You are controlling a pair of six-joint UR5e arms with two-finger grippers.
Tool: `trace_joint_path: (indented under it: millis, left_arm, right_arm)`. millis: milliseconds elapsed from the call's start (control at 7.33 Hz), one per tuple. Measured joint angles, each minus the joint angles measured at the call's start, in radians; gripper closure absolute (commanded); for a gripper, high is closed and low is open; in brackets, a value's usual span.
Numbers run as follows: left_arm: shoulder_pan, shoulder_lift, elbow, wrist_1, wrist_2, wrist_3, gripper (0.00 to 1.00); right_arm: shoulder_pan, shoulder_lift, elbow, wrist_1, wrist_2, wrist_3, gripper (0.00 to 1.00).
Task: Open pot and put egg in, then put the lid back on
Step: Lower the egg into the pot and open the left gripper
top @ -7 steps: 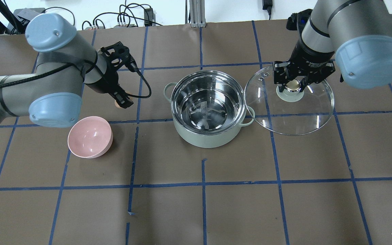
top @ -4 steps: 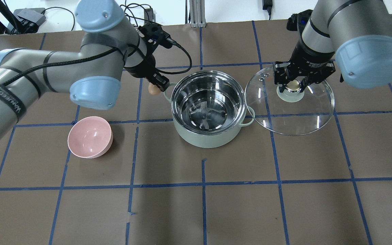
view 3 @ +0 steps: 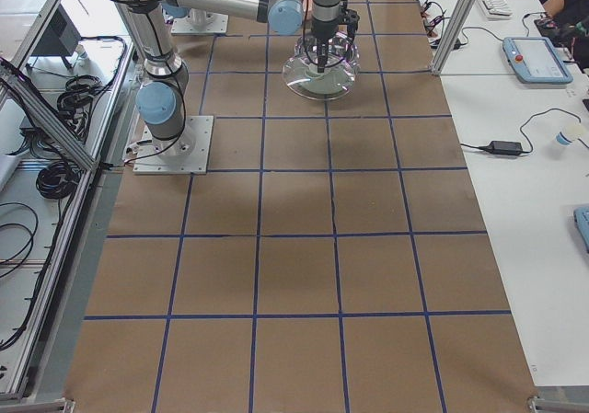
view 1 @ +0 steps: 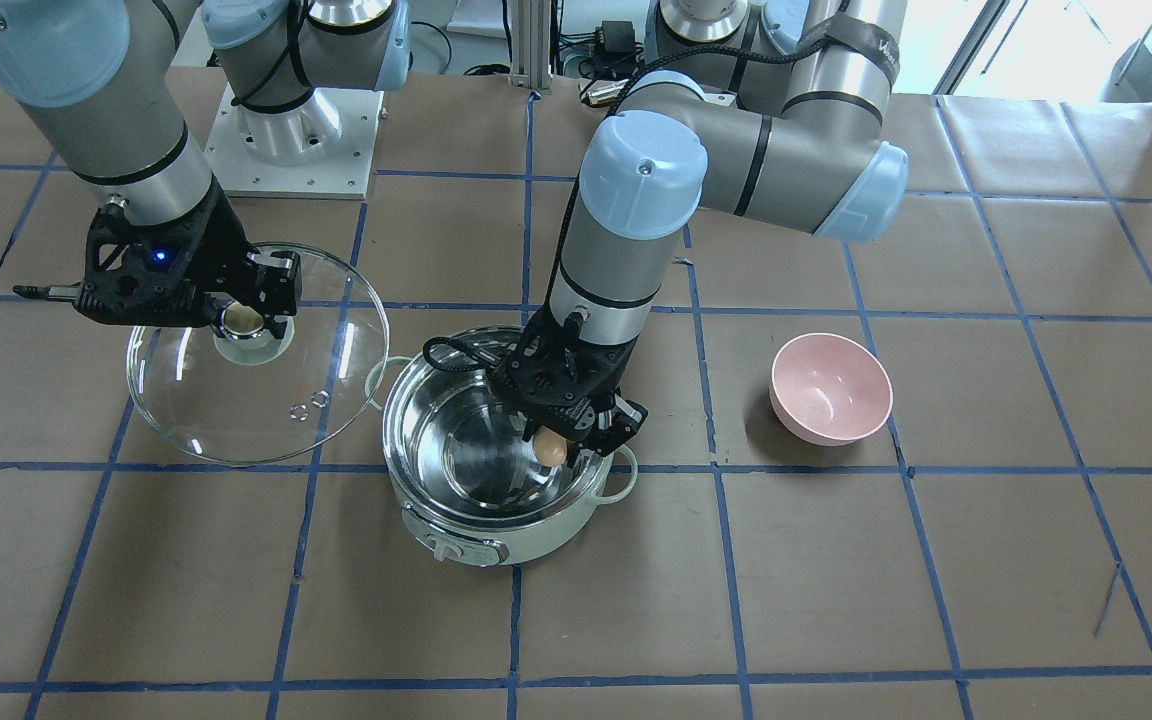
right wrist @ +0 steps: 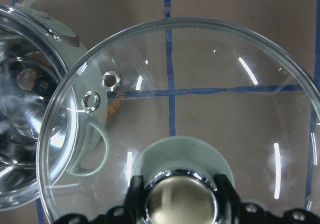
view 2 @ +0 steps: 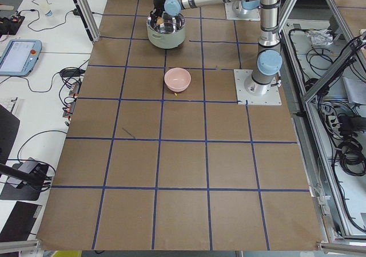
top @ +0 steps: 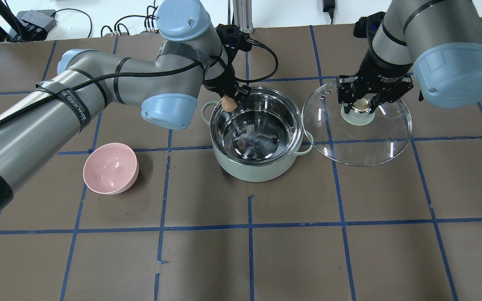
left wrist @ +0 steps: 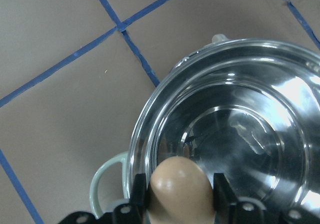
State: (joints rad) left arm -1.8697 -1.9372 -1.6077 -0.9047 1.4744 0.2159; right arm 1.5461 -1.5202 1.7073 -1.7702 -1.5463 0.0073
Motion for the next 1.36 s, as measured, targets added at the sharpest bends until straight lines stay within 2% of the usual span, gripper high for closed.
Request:
trace_joint_path:
  millis: [409,818,955,1227,1364]
  left_arm:
    - [-0.050,-0.062,-0.012,0.117,0.013,-0.109,0.98]
    - [-0.067,-0.091,-0.019,0.162,0.018,-0.127,0.94]
    - [-0.070,-0.097,-0.025,0.176,0.019,-0.128,0.90]
    - [-0.072,-0.104,-0.035,0.199,0.020,-0.128,0.70]
    - [-0.073,-0.108,-0.037,0.207,0.020,-0.128,0.69]
  right_arm:
    - [-0.019,0.000,0.000,0.000,0.000,-0.017,0.60]
    - [-0.036,-0.001,0.000,0.001,0.003,-0.027,0.60]
    - [-0.035,-0.002,0.000,0.001,0.003,-0.027,0.60]
    - [-0.034,-0.003,0.000,0.001,0.003,-0.027,0.60]
    - [-0.034,-0.003,0.000,0.002,0.003,-0.027,0.60]
